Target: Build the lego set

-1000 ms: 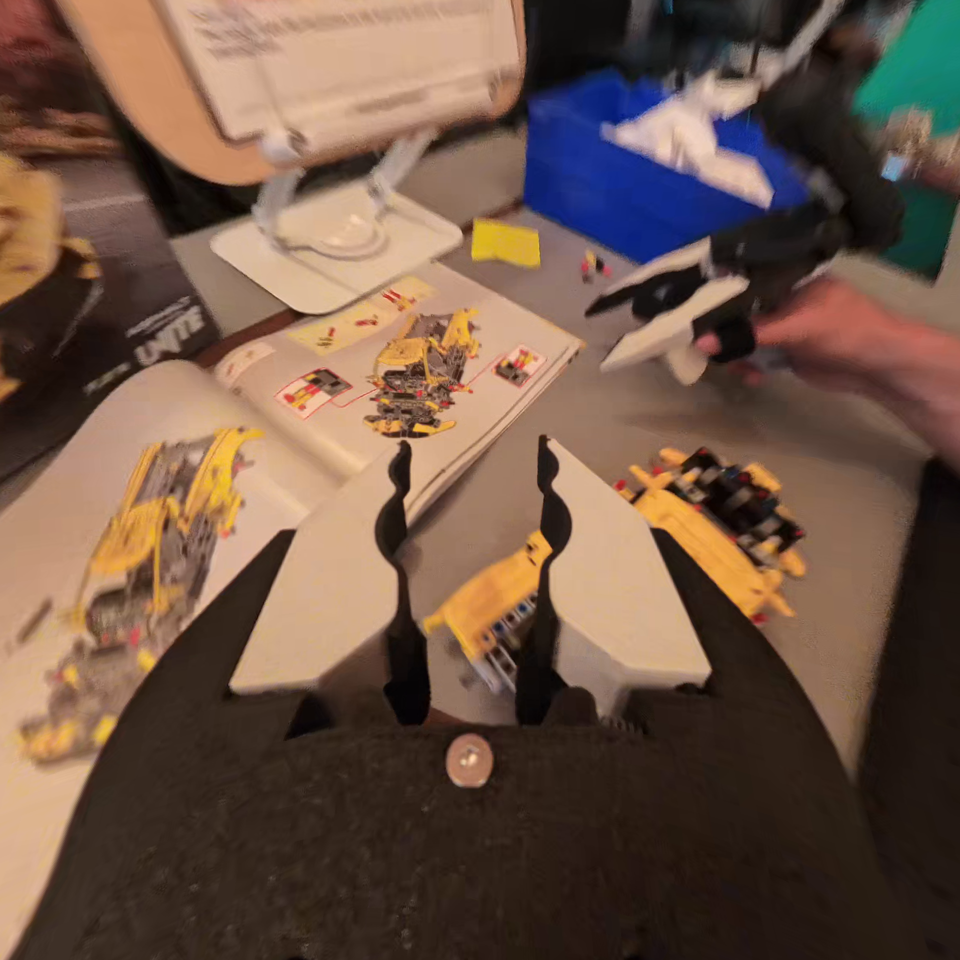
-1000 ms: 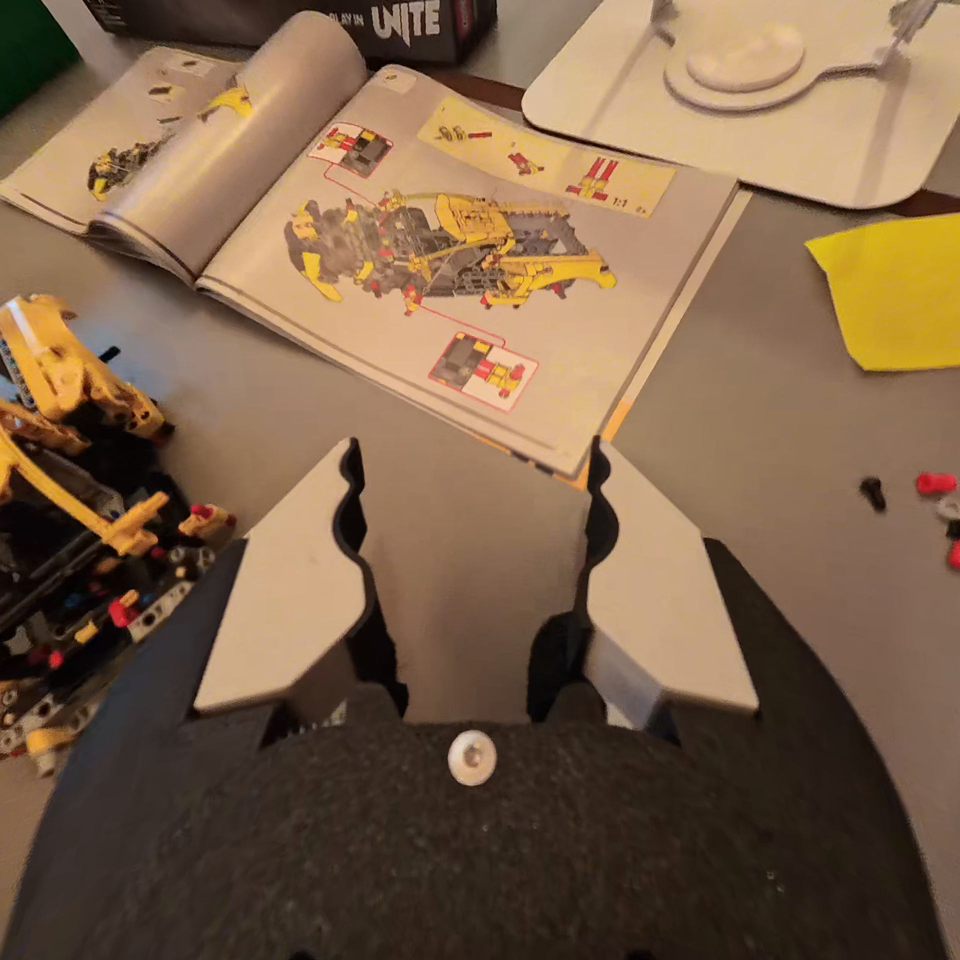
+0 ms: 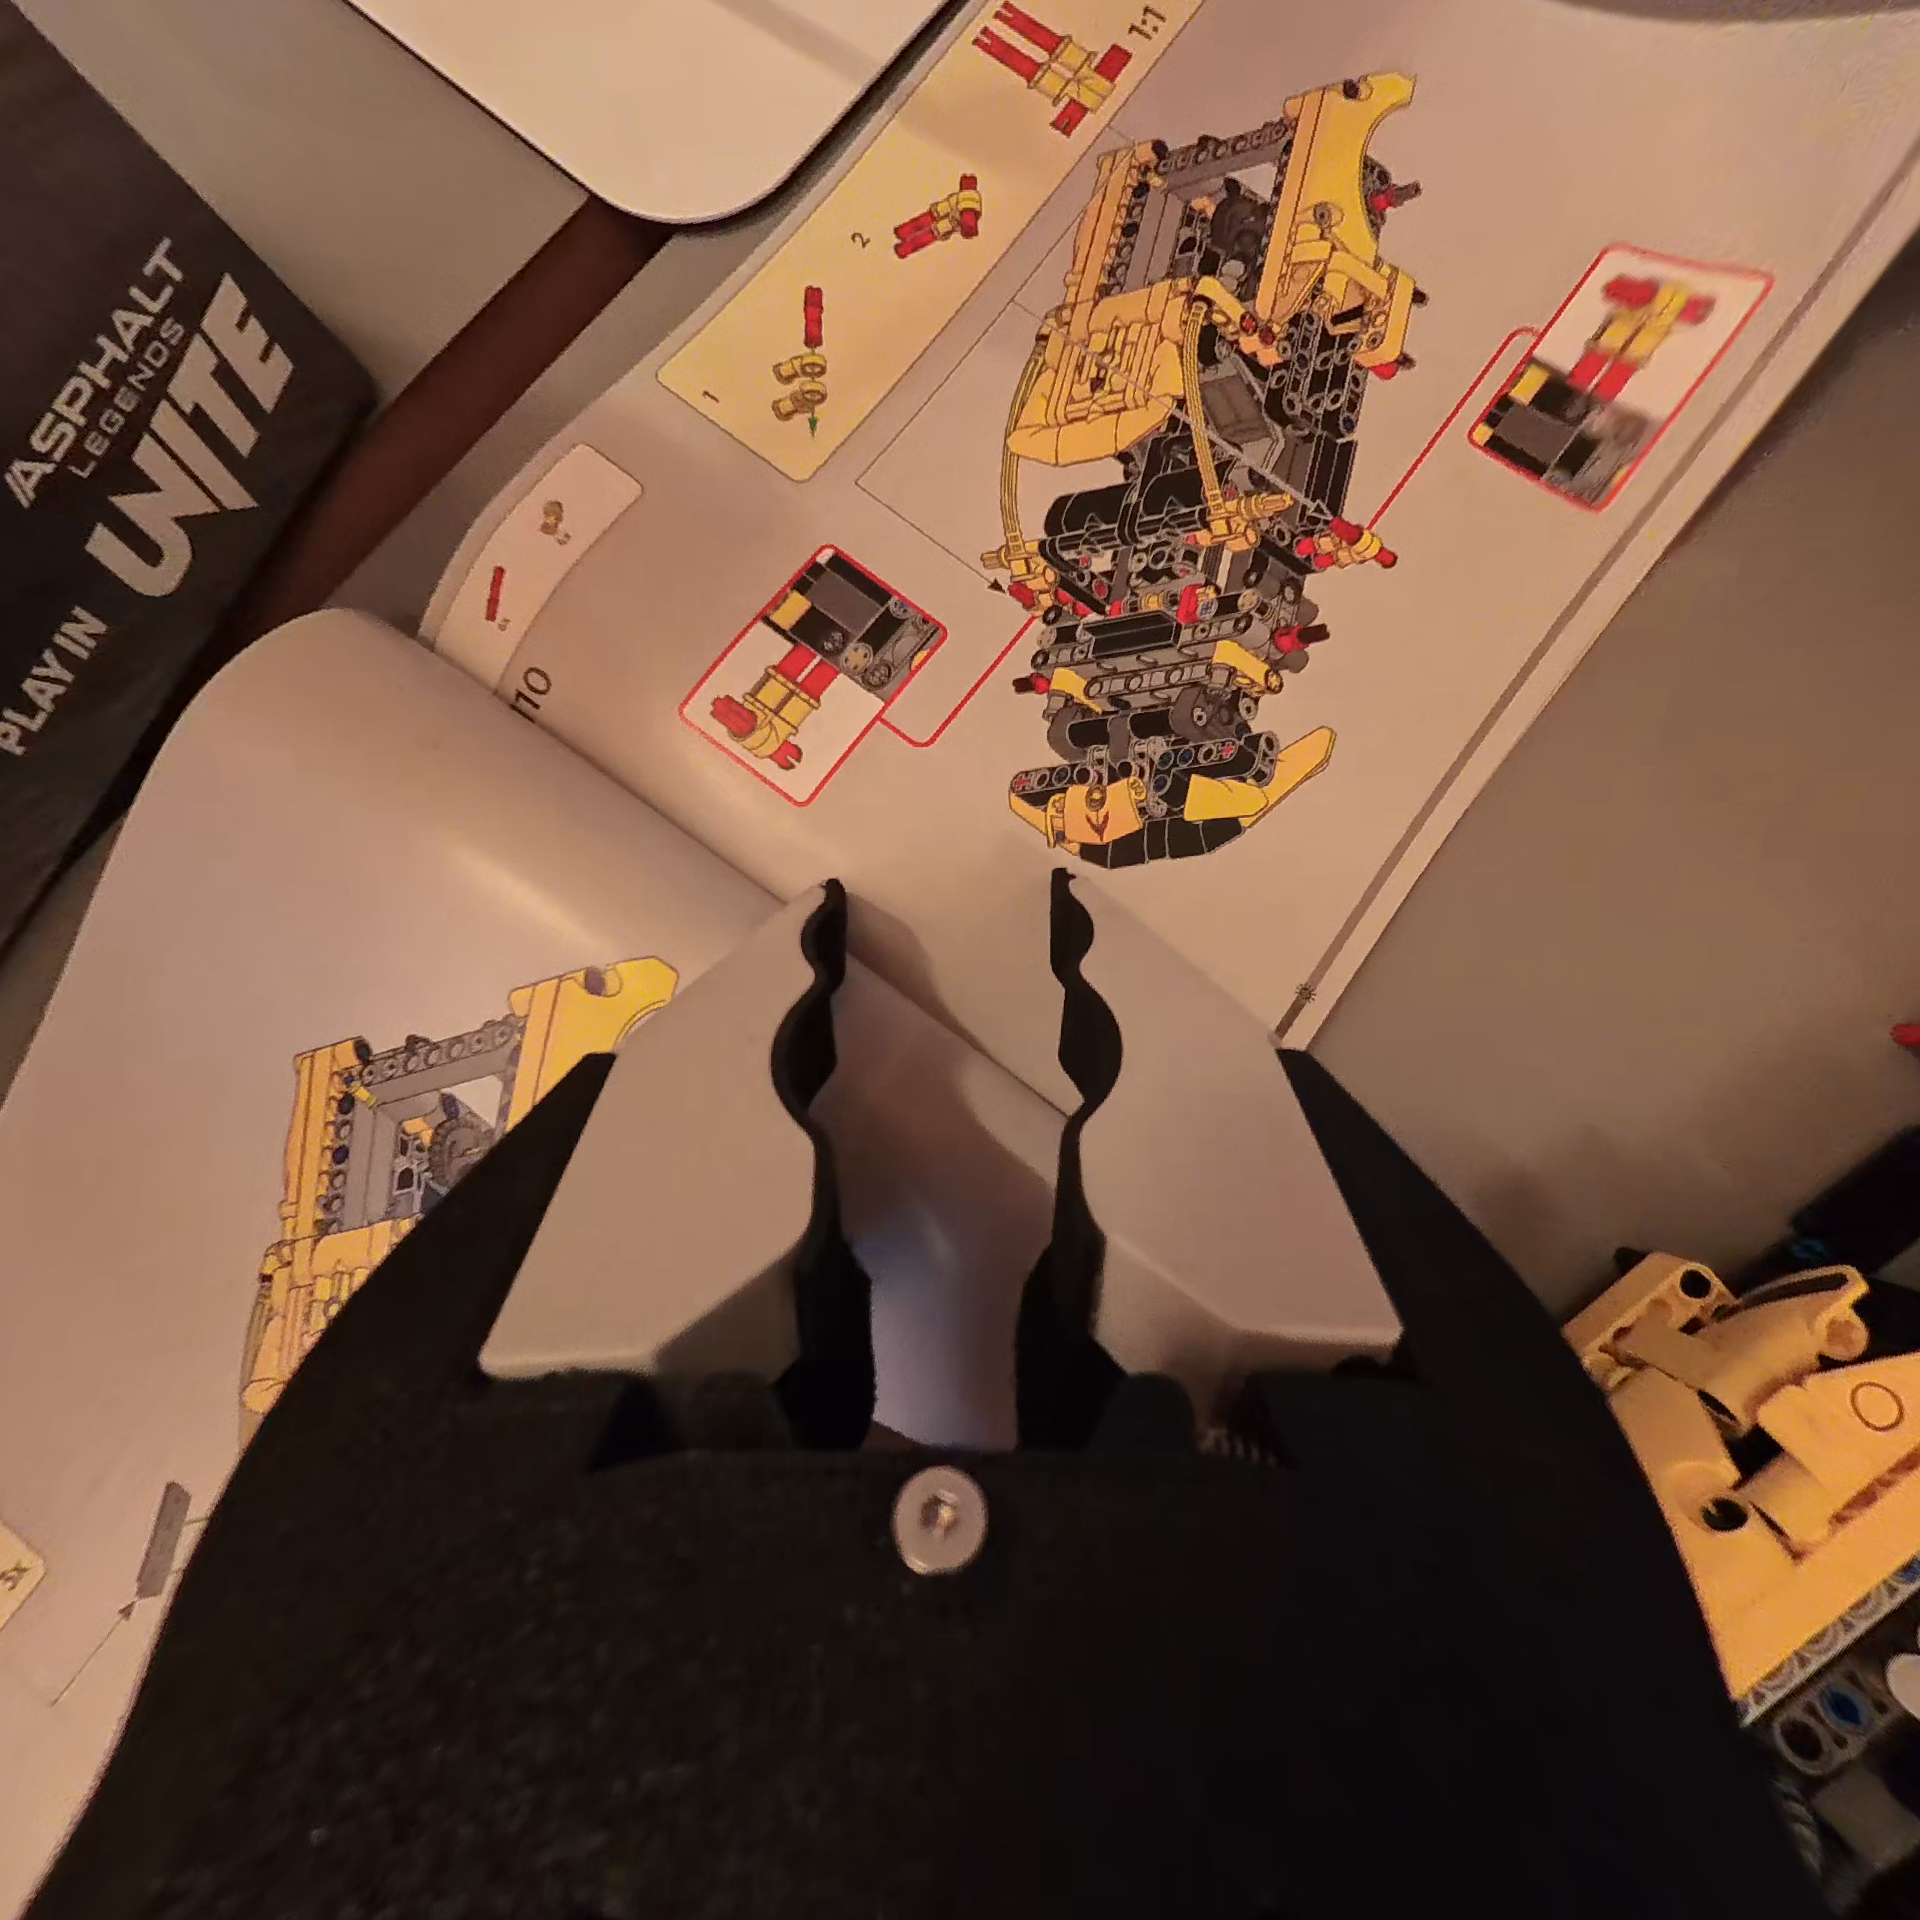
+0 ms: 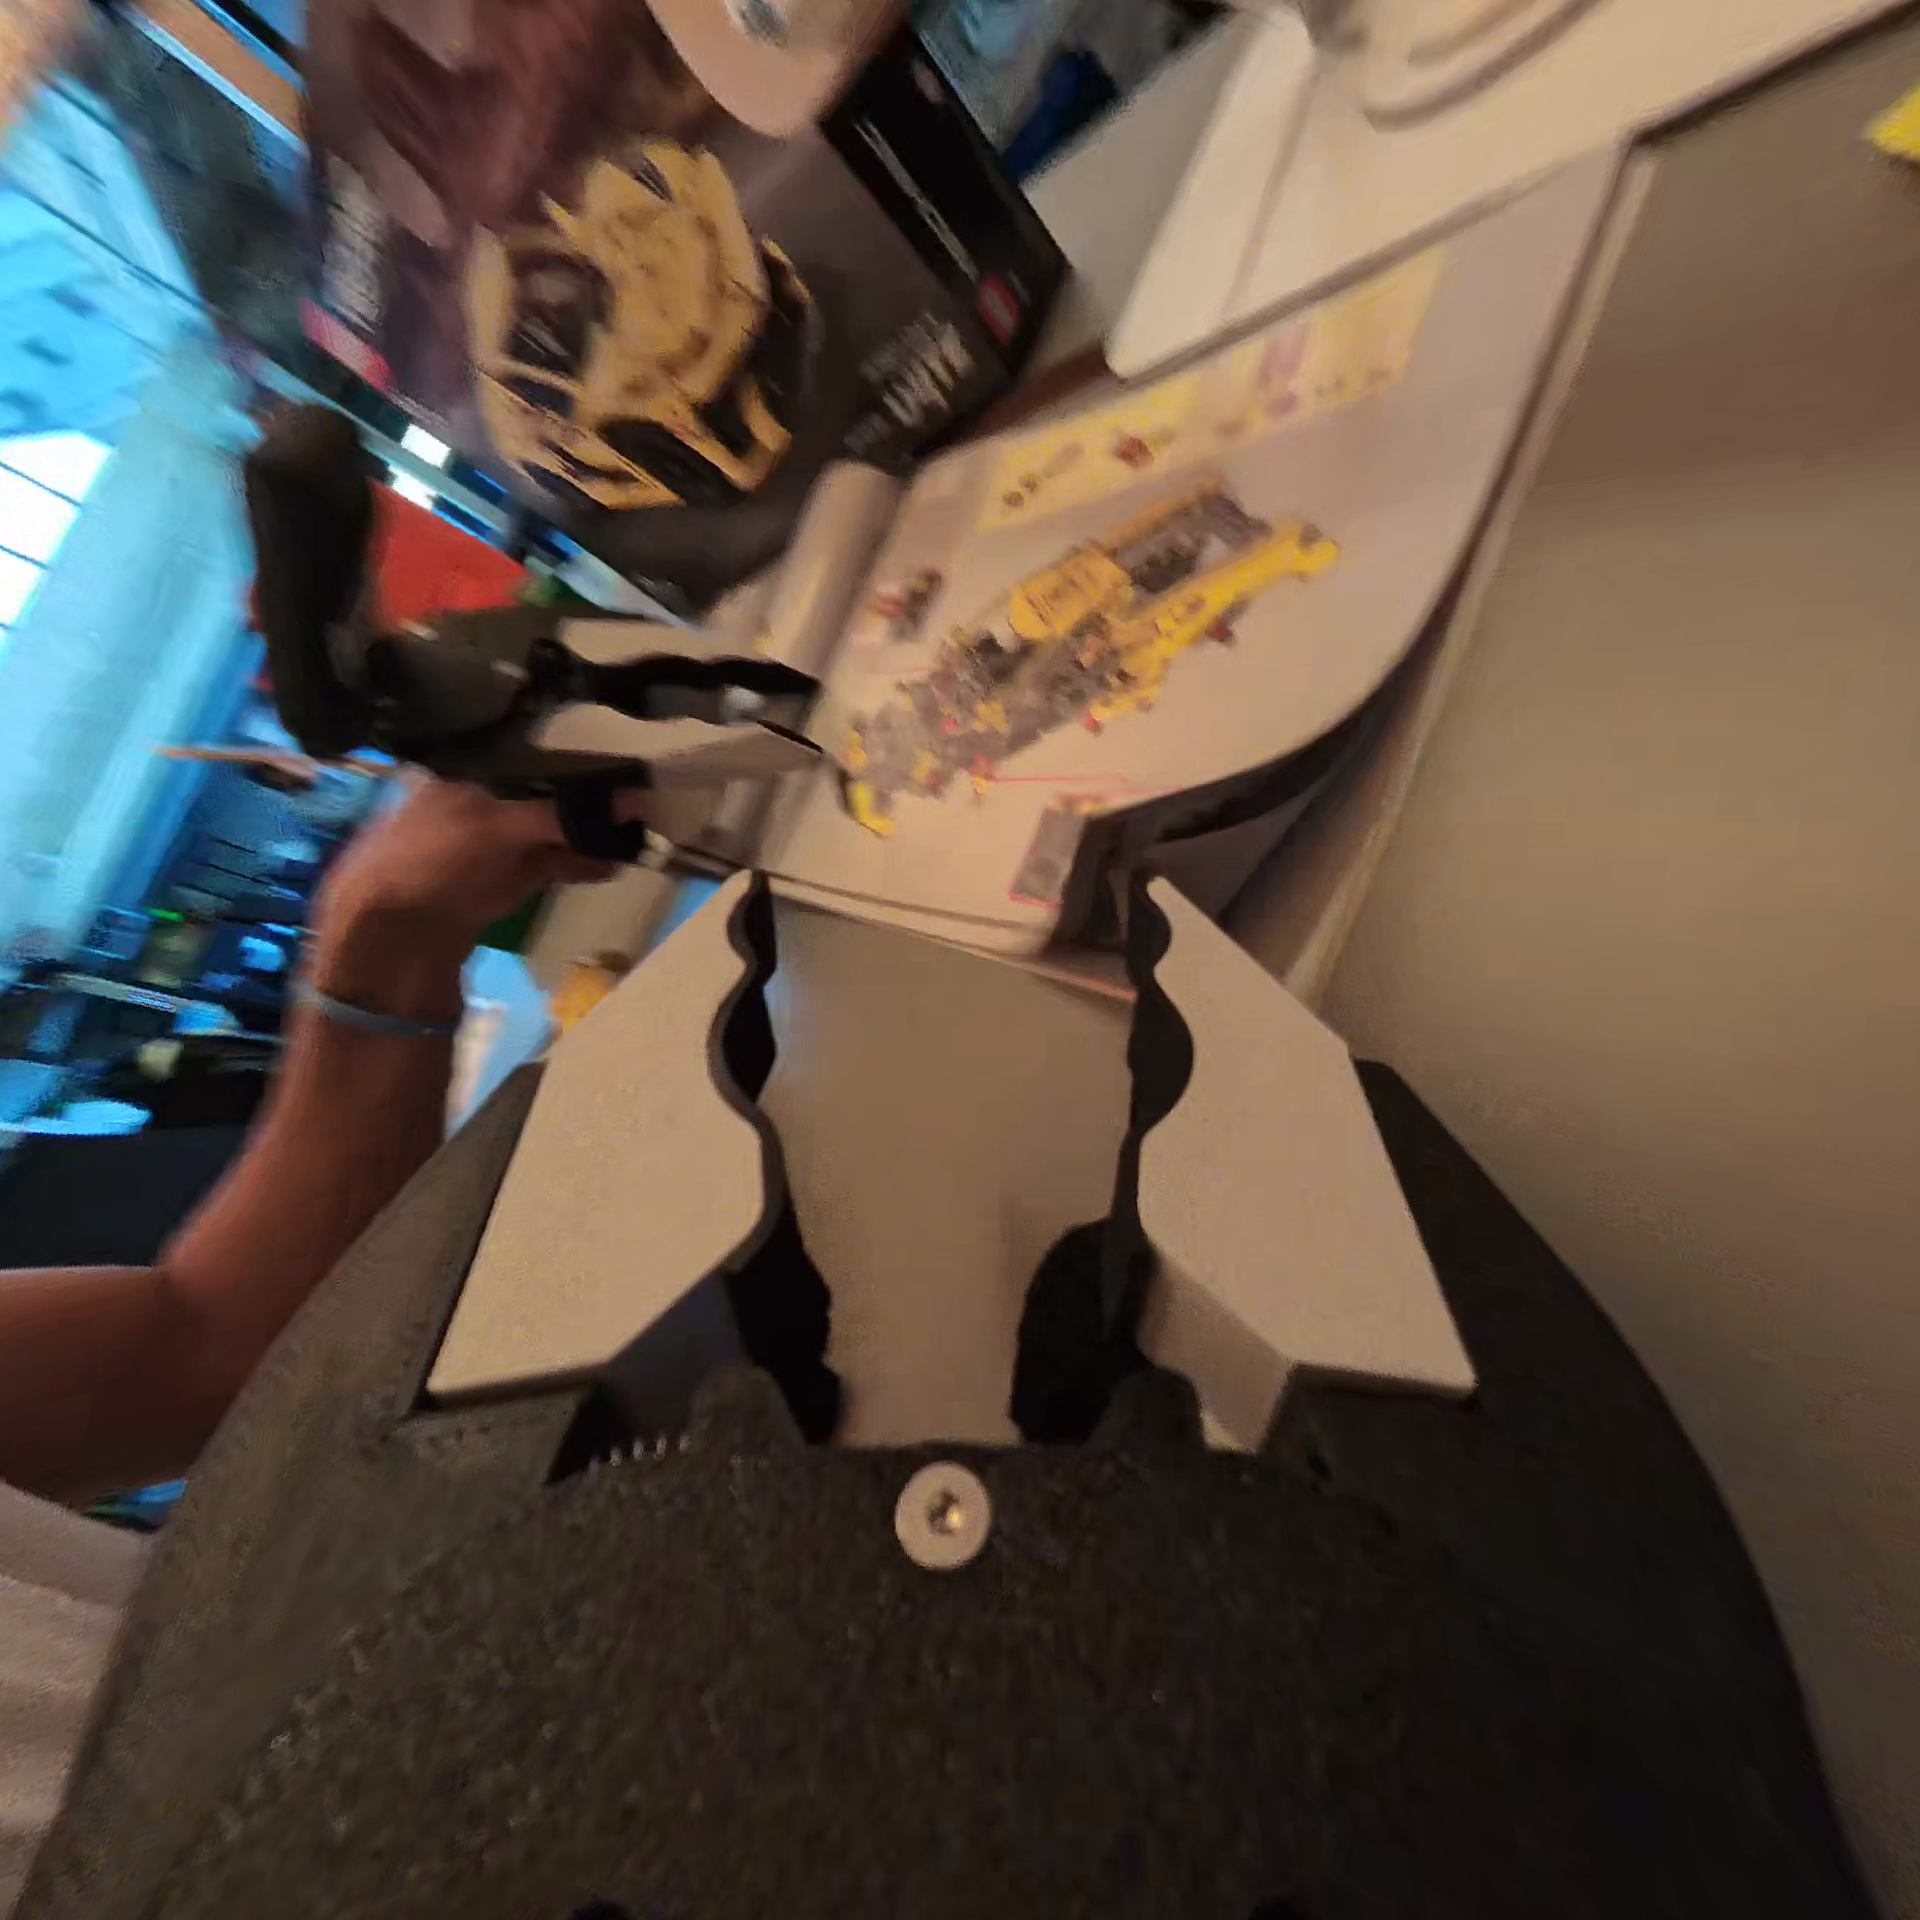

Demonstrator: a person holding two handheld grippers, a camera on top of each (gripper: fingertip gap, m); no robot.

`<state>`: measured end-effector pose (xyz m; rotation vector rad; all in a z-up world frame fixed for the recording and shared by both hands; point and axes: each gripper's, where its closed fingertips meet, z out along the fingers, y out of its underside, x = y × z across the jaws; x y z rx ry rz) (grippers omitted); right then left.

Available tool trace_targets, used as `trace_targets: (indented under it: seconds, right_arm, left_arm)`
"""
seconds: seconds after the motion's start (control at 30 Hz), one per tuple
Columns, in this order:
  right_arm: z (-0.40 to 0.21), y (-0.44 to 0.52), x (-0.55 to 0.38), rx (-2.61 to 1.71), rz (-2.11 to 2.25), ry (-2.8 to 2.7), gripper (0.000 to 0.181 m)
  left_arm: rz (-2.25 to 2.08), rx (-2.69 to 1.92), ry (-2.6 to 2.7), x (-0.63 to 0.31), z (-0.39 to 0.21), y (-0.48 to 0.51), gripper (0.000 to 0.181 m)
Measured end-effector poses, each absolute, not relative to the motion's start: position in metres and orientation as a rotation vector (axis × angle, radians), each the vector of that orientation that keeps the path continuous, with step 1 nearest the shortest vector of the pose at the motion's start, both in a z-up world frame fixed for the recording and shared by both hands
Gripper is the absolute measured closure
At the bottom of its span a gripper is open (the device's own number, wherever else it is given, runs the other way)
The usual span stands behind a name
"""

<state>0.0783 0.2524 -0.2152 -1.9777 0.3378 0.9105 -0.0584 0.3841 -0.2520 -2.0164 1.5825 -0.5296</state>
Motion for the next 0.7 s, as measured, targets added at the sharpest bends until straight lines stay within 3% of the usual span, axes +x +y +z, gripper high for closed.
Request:
trace_targets:
  seconds: [0.2,0.33,0.5,0.7]
  right_arm:
    - [-0.236,0.254,0.091,-2.116,0.672,0.422,0.136]
    - [-0.242,0.257,0.109,-2.167,0.506,0.460,0.175]
    - [-0.204,0.266,0.088,-2.117,0.261,0.181,0.181]
    - [-0.166,0.284,0.009,-2.051,-0.372,-0.627,0.181]
  left_arm:
    - [-0.534,-2.016,1.577,-0.059,-0.252,0.384,0.142]
    - [-0.567,-2.030,1.558,-0.058,-0.251,0.384,0.142]
    - [-0.769,-2.089,1.386,-0.047,-0.225,0.384,0.141]
    - [-1.642,-2.020,1.132,-0.010,-0.149,0.330,0.127]
